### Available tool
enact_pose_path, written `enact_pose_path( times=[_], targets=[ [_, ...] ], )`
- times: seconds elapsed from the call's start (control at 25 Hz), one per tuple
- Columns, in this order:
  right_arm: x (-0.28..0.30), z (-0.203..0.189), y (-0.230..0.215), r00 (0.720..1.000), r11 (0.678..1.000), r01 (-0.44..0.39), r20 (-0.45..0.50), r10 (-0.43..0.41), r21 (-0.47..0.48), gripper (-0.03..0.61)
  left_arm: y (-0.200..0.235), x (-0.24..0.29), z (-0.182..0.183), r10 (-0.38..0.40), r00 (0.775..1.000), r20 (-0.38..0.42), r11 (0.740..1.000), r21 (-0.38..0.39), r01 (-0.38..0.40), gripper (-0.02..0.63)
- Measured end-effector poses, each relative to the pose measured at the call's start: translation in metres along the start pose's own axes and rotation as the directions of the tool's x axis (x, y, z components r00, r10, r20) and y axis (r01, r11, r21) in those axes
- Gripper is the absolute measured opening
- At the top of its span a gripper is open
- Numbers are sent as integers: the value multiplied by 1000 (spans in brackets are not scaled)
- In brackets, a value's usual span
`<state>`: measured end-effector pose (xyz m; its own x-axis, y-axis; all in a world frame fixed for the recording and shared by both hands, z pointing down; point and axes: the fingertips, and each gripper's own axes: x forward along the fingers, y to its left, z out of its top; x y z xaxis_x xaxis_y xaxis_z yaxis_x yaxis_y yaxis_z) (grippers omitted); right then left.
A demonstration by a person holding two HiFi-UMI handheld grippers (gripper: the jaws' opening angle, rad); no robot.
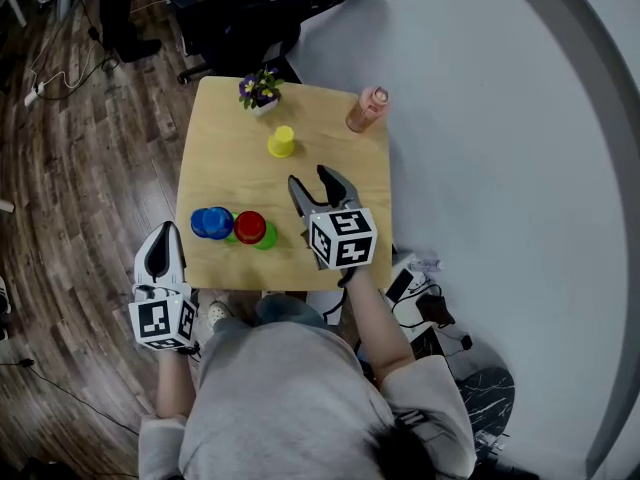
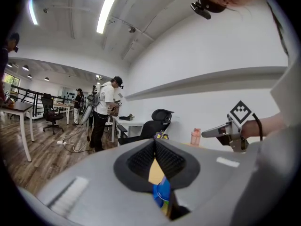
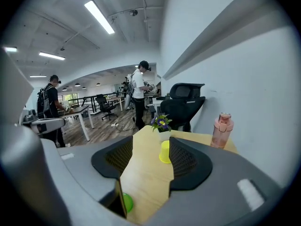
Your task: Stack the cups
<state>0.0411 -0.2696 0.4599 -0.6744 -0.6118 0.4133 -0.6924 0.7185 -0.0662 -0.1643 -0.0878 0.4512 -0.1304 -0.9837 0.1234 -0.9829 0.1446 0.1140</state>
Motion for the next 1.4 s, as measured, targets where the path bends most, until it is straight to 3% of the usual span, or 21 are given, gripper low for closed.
enact_pose_path(
  times=[0.24, 0.68, 1.0, 1.4],
  targets=[
    [36, 2, -31, 997, 998, -60, -53, 60, 4, 235, -8, -1, -2, 82, 997, 0, 996, -36, -82, 58],
    [116, -58, -53, 966, 992, -128, -223, 127, 11, 236, -13, -6, -18, 210, 977, -34, 976, -55, -211, 58],
    [168, -90, -63, 952, 994, -104, -292, 91, -27, 239, -3, -16, -27, 290, 954, -75, 954, -59, -295, 58],
    [190, -94, -64, 961, 993, -84, -272, 60, -79, 234, 7, -22, -31, 321, 943, -93, 945, -40, -325, 58]
  ],
)
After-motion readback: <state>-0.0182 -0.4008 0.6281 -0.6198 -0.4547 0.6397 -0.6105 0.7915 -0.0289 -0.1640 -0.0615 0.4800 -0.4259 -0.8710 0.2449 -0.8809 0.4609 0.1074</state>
